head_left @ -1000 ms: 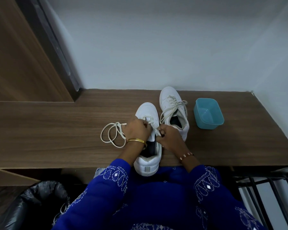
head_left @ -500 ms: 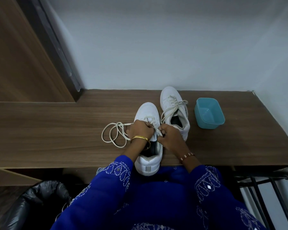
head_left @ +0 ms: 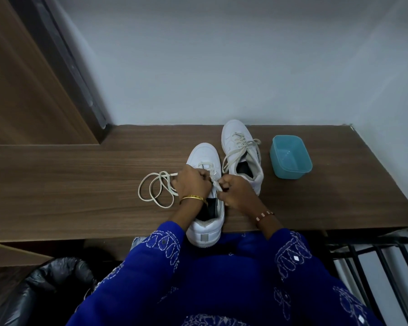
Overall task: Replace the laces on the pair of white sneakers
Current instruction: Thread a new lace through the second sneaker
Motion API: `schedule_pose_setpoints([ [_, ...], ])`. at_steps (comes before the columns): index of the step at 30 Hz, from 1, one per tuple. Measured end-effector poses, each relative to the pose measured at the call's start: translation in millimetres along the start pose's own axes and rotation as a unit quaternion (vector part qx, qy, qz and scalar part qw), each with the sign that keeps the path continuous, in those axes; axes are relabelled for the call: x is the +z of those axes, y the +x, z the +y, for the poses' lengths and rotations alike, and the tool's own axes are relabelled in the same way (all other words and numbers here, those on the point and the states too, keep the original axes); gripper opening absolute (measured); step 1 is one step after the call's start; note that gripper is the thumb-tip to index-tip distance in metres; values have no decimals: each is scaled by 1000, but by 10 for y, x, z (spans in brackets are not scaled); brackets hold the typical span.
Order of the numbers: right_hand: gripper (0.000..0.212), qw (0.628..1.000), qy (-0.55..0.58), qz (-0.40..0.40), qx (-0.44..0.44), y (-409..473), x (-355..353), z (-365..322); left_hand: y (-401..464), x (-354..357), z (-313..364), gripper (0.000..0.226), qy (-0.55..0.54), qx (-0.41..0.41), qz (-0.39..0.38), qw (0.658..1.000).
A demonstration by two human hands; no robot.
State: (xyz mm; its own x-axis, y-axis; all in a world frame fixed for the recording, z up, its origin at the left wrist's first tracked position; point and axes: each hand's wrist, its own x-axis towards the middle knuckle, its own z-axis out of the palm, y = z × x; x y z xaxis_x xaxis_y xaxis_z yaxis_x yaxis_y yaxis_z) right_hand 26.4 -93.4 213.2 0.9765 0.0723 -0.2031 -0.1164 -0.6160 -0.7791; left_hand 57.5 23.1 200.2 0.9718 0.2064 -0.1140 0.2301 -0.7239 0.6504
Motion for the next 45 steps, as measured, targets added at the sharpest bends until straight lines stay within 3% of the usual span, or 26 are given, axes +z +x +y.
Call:
schedule_pose_setpoints([
  [1,14,997,60,-35,33,-10,-48,-33,14,-15,-11,17,6,10,5,1000],
  [3,22,975,176,-89,105,5,-119,-72,33,-60,-42,18,27,32,-1,999],
  [6,19,956,241,-44,159,121,-95,-107,43,-94,-103,23,45,75,-30,996],
  [9,12,979,156,40,124,297,57,-84,30,-115,-141,24,42,101,-30,994],
  [12,24,990,62,107,69,385,184,-36,14,-122,-182,24,43,125,-27,991],
  [15,28,987,50,144,47,414,201,30,-25,-148,-262,27,71,185,6,980],
  [18,27,980,87,177,38,367,53,-48,-31,-149,-379,29,103,227,89,964],
  [21,23,929,230,291,0,282,-280,-312,-21,-175,-417,36,63,218,117,967],
  [25,16,784,523,332,-42,131,-833,-713,-61,-167,-430,39,6,182,115,977],
  [27,19,765,534,355,-57,79,-961,-780,-80,-172,-427,36,-23,161,104,981],
  [29,20,809,477,343,-29,53,-909,-768,-92,-177,-422,30,-73,117,68,988],
  [33,12,953,270,131,52,72,-417,-535,-105,-152,-445,24,-115,91,46,988],
  [35,14,990,107,73,47,142,-93,-369,-117,-167,-447,24,-107,92,48,989],
  [38,18,996,-68,56,27,213,221,-202,-138,-170,-452,20,-96,105,53,988],
  [40,17,988,-131,84,17,231,265,-149,-138,-167,-461,16,-96,106,51,988],
  [43,30,984,-141,110,6,249,181,-152,-116,-153,-473,14,-73,113,47,990],
  [45,24,990,-84,115,8,243,27,-250,-115,-147,-468,14,-65,120,50,989],
])
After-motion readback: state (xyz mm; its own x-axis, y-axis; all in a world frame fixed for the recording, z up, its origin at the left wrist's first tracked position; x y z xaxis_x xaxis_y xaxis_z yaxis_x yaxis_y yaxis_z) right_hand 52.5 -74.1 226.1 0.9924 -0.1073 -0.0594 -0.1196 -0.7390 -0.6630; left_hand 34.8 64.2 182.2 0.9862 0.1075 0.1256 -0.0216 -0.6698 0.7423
